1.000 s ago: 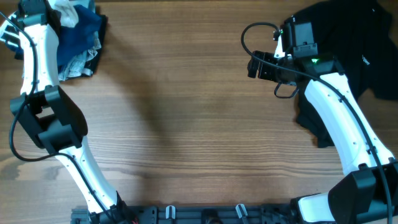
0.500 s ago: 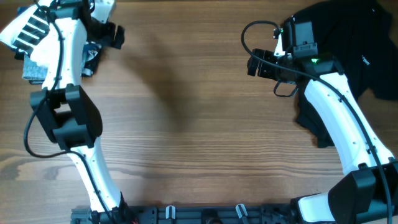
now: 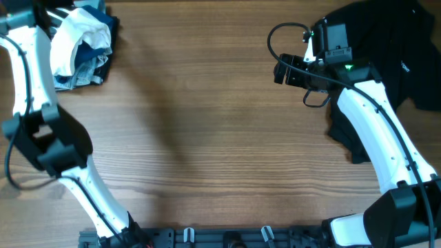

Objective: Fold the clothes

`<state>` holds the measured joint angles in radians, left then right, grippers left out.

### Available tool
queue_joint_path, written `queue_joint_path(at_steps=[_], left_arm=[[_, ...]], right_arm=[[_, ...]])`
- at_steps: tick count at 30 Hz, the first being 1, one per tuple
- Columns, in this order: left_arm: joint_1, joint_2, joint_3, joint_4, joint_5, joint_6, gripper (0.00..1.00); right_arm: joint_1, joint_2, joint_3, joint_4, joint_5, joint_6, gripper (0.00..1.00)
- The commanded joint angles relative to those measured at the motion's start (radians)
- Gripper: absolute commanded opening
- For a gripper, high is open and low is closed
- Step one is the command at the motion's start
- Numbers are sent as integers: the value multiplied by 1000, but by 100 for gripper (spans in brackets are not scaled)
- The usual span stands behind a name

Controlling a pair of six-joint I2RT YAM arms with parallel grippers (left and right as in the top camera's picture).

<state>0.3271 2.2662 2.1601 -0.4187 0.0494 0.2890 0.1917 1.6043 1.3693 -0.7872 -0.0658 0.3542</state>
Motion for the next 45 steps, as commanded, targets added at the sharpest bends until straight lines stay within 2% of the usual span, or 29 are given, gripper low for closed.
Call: queue_joint_path(at_steps=[1,5,8,12,14,20,23,26,35,42,43,44,45], left_arm=[[11,161,-6,-30,-6,-13,100],[11,249,-6,-101,-6,-37,100],[11,213,-6,-102,-6,-68,100],[10,32,-6,-140,-6,-96,100],[6,-95,-6,-213,-6,-96,100],[-18,-451,-6,-533,-6,-96,100],[-31,-588,-6,-699,1,-96,100],[-34,-708,-6,-818,74,-96,100],[-34,-916,-6,-1014,77,-95,100],[-34,-929,-6,-1120,77,-95,100],[-34,-929,-6,-1120,49,-95,98],[-34,-932,-6,-1121,-37,-95,81],[-34,-935,-6,-1124,-76,-95,100]], right_arm=[[0,18,3,2,3,13,99],[0,18,3,1,-10,12,99],[0,18,3,7,-9,-3,100],[-1,16,6,70,7,-79,100],[-1,6,10,119,35,-93,100],[-1,-39,14,249,101,-93,100],[-1,-41,14,251,104,-93,100],[-1,-41,13,249,103,-92,100],[0,-40,13,249,103,-92,100],[0,-40,13,249,103,-92,100],[0,-40,13,249,103,-92,100],[0,-40,13,249,103,-92,100],[0,-40,13,249,103,-92,100]])
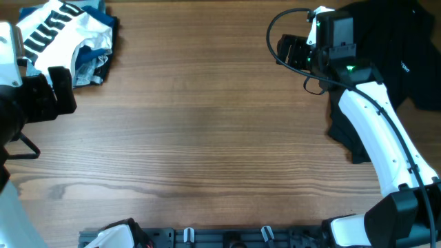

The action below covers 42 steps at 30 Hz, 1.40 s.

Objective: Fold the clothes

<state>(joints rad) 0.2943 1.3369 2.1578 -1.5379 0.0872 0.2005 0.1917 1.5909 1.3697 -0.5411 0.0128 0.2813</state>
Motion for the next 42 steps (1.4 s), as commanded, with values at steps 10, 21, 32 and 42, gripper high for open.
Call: queue_joint_path(at_steps=[10,21,32,42], left_arm=[[-2,-105,-100,90,-8,-6,100],[-25,-759,-1451,1182,309,-72,100],[-208,-1141,-2022,1519,146,-92,100],[-208,-1272,-2152,1480,134,-141,100]], right_arm=[[0,-27,13,3,24,-19,100],[0,-27,13,3,25,-19,100],[0,-27,13,3,24,-19,100],[0,-27,13,3,24,-19,99]])
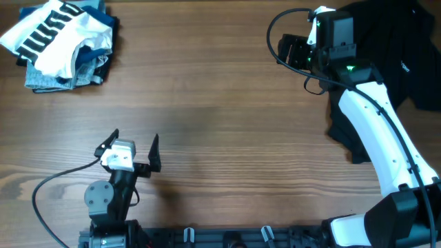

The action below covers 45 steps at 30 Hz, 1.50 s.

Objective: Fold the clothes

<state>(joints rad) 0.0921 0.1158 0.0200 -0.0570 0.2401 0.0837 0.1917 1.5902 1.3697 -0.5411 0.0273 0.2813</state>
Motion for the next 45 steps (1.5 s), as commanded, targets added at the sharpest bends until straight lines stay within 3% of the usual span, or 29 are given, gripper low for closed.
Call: queue_joint_path(at_steps=[1,25,30,36,39,45], left_arm=[[-5,-61,-14,-1,-26,-24,100],[-5,-110,-14,1,-25,-25,100],[-5,-110,-14,1,-25,-25,100],[-5,-110,-14,1,-25,-25,100],[-5,-110,-14,1,-25,-25,100],[-5,-110,-14,1,-25,-25,100]], right_arm=[[0,-26,13,3,10,-19,100],[0,-26,13,2,10,-18,100],[0,-182,-12,6,26,-49,100],[-8,-532,-392,340,-81,-249,100],[-74,-749,-718,587,-243,-275,100],[-145,-1114,-1117,745,-328,-281,100]])
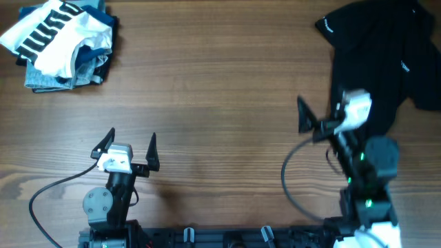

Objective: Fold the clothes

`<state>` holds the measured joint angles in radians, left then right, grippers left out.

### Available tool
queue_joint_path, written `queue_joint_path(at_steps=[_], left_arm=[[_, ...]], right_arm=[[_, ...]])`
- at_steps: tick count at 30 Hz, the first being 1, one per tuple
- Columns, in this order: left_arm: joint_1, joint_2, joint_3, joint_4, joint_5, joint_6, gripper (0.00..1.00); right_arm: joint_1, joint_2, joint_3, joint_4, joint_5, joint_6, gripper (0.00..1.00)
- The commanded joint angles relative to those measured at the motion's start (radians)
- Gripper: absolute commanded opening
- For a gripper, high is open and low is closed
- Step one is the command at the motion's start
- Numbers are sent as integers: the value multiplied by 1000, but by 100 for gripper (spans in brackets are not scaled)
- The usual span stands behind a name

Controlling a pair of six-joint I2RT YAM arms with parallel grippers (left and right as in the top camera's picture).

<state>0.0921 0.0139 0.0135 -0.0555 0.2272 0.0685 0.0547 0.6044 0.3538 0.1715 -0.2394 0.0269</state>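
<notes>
A crumpled black garment [375, 55] lies at the far right of the wooden table [220, 89]. At the far left corner sits a pile of folded clothes [62, 41], with a white, black-striped piece on top. My left gripper [129, 143] is low at the front left, open and empty, pointing away from the near edge. Over at the front right, my right gripper [321, 116] also stands open with nothing in it, just left of the black garment's lower edge. Neither gripper touches any cloth.
Both arm bases and a black rail [220, 238] with clips run along the near edge. Cables loop beside each arm.
My right arm has moved from the far middle-right of the table to the front right, leaving the whole black garment in view. The left arm has hardly shifted.
First my left arm reached over the pile at the far left while the right hung near the black garment. Then the left was off the pile, with the striped piece on top. It stood at the front left afterwards, and now the right is at the front too.
</notes>
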Motion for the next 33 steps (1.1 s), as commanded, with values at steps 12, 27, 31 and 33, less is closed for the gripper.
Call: queue_joint_path(at_steps=[12,27,31,33], left_arm=[[-5,-8,-8,0,-12,-9,100],[-5,-8,-8,0,-12,-10,100],[-5,-8,-8,0,-12,-10,100],[-5,-8,-8,0,-12,-10,100]], right_arm=[[-10,-554,-349,-68,30,-26,100],[-10,-600,-349,-154,29,-24,100],[-10,-600,-349,-154,29,-25,100],[-10,-600,-349,-154,29,-24,100]])
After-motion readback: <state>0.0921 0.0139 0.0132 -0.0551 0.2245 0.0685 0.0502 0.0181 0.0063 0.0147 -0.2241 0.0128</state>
